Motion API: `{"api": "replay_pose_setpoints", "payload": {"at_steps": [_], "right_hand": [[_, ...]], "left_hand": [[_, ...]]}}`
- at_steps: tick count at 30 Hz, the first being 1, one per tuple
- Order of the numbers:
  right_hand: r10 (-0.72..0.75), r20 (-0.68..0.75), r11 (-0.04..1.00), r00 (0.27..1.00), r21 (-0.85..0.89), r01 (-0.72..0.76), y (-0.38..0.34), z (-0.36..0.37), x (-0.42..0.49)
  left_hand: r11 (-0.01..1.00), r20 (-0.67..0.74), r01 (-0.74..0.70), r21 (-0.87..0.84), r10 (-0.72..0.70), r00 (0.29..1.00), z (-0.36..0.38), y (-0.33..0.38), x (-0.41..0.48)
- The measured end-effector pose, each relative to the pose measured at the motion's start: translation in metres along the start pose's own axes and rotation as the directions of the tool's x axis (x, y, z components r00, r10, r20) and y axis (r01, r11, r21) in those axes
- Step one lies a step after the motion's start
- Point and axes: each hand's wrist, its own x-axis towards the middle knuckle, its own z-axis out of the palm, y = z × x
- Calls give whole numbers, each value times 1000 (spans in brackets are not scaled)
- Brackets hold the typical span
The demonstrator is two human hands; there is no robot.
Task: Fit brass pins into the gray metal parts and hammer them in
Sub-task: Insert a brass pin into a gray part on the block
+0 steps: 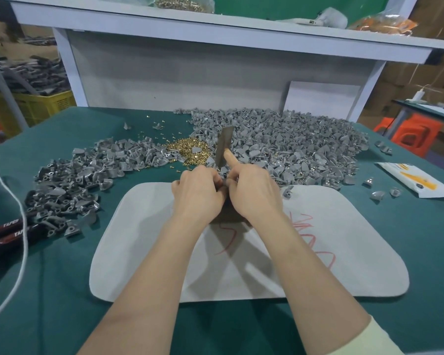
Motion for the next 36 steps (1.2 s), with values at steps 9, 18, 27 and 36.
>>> {"api": "replay_pose_setpoints", "payload": {"at_steps": [9,18,27,36], "right_hand": [[-50,84,957,995,288,24,12,-8,3],[-206,-208,898,956,348,269,34,-36,-19],[-269,-99,934,958,214,285,30,-42,-33],[-283,-163,929,945,198,313,22,-49,-39]], "left_hand": [[1000,3,3,5,-3,1000,-2,0,0],[997,-96,68,46,-63,993,-3,-6,2],[996,-92,85,3,-85,992,-4,-4,1],[997,-110,80,12,-78,991,-1,-5,2]]}}
